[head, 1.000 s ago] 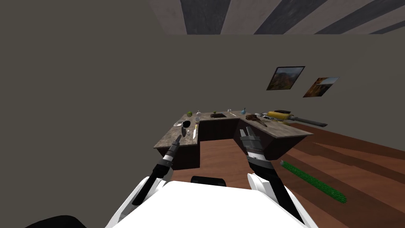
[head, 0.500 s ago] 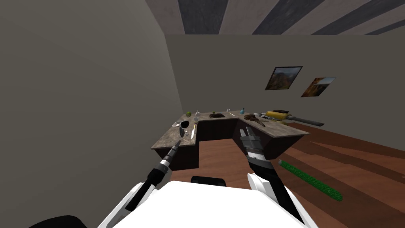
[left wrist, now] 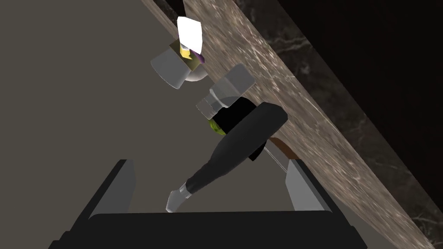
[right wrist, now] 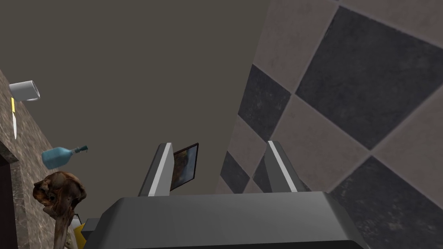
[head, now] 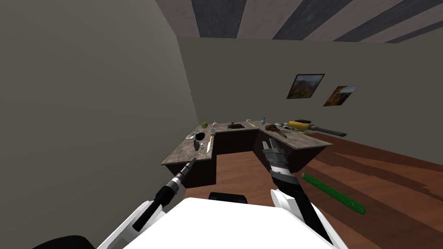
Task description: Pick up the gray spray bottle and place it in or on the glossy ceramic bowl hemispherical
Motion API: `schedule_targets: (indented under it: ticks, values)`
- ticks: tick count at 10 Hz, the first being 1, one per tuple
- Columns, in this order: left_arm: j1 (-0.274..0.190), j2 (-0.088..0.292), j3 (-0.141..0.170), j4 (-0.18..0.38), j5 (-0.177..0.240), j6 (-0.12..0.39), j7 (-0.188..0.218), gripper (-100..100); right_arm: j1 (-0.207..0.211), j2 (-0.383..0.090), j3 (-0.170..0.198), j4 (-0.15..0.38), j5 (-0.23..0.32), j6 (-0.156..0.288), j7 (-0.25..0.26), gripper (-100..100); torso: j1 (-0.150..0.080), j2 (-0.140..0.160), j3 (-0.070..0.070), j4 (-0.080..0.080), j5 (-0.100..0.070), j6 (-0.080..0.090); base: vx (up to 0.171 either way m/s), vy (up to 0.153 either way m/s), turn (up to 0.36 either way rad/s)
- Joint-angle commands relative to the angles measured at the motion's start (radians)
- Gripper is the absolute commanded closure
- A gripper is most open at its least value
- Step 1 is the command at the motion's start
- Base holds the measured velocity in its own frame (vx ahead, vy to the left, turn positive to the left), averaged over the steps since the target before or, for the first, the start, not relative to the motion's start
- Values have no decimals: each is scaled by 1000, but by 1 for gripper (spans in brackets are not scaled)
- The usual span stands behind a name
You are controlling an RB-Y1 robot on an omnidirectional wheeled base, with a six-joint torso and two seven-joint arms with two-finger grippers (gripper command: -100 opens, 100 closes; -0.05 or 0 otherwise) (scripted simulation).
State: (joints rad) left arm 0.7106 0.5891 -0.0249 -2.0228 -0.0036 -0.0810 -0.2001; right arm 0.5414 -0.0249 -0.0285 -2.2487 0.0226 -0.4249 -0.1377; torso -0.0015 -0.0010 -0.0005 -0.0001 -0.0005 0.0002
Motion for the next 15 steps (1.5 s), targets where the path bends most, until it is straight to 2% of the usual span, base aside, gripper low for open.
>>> schedule_targets:
  ticks: [1, 5, 6, 9, 10, 13, 14, 15]
  values:
    - [2, 50, 9, 18, -7, 36, -1, -100, 0, 0, 0, 0, 0, 0, 0, 0, 0, 0, 0, 0, 0, 0, 20, -26, -90]
    - [-18, 184, 34, 68, -29, 129, -2, -100, 0, 0, 0, 0, 0, 0, 0, 0, 0, -1, -1, 0, 0, 0, 28, -30, -97]
    - [-18, 194, 34, 68, -29, 129, -2, -100, 0, 0, 0, 0, 0, 0, 0, 0, 0, -1, -1, 0, 0, 0, 26, -23, -47]
    - [-44, 289, 56, 104, -45, 202, -2, -100, 0, 0, 0, 0, 0, 0, 0, 0, 0, -1, -1, 0, 0, 0, 32, -23, -120]
    - [-44, 303, 56, 104, -45, 202, -2, -100, 0, 0, 0, 0, 0, 0, 0, 0, 0, -2, -1, 0, 0, 0, 27, -10, -22]
    - [-71, 399, 77, 137, -59, 271, -1, -100, 0, 0, 0, 0, 0, 0, 0, 0, 0, -1, -1, 0, 0, 0, 29, -20, -105]
    - [-71, 410, 77, 137, -59, 271, -1, -100, 0, 0, 0, 0, 0, 0, 0, 0, 0, -2, -1, 0, 0, 0, 25, -14, -39]
    - [-79, 444, 83, 147, -64, 292, -1, -100, 0, 0, 0, 0, 0, 0, 0, 0, 0, -1, -1, 0, 0, 0, 23, -14, -65]
